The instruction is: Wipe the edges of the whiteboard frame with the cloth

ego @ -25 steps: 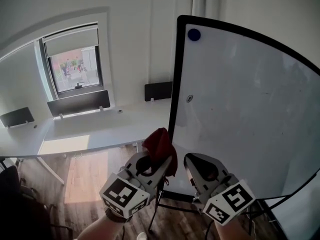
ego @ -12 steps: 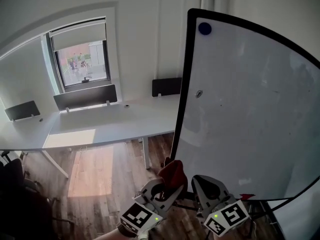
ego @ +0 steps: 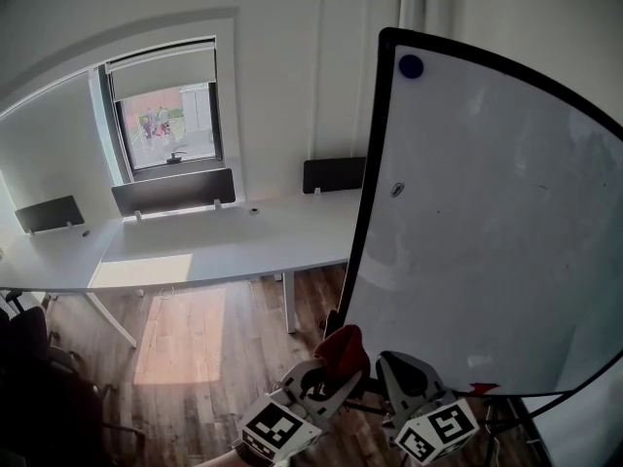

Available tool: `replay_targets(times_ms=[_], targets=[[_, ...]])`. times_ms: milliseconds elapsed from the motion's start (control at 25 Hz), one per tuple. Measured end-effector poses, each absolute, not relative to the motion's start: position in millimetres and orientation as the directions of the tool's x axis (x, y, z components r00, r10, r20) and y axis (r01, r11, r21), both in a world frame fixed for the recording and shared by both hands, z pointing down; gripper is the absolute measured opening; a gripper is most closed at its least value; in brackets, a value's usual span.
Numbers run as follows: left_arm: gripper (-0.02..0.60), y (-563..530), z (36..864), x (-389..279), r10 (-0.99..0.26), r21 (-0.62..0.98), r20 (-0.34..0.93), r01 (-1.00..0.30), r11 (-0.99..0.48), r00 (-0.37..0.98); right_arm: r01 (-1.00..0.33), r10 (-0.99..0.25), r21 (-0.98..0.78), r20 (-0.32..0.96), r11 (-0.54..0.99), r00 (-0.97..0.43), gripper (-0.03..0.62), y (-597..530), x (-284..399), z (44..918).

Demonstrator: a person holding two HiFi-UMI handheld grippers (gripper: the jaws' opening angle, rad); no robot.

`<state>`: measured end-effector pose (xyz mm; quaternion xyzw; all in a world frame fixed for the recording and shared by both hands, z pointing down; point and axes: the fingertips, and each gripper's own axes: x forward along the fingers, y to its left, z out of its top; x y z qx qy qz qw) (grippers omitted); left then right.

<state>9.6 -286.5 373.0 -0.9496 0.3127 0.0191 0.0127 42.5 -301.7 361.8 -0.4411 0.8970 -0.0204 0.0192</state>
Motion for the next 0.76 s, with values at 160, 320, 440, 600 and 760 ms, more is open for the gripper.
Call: replay_targets(times_ms=[160, 320, 440, 600, 760], targets=[[0.066, -288.0, 372.5, 10.5, -0.592, -0.015, -0.043, -0.593, -0.805, 0.805, -0.792, -0.793, -0.051, -0.022, 0.609, -0.609, 0.005, -303.0, 44.0, 358.4], [0.066, -285.7, 373.0, 13.6, -0.585, -0.025, -0.039, -0.586, -0.810, 0.810, -0.792, -0.793, -0.050, -0.029, 0.609, -0.608, 0.005, -301.9, 45.2, 356.1], [0.066, -285.7, 371.9, 15.6, -0.582, -0.031, -0.039, -0.584, -0.811, 0.812, -0.792, -0.794, -0.049, -0.031, 0.608, -0.607, 0.005, -302.1, 46.3, 353.8], [0.066, -285.5, 372.9, 16.5, -0.582, -0.021, -0.034, -0.583, -0.812, 0.812, -0.795, -0.796, -0.050, -0.031, 0.605, -0.604, 0.005, -302.6, 47.4, 353.8], [0.066, -288.0, 376.2, 16.2, -0.582, -0.018, -0.030, -0.583, -0.813, 0.813, -0.796, -0.798, -0.051, -0.030, 0.603, -0.602, 0.005, -305.1, 47.7, 354.8]])
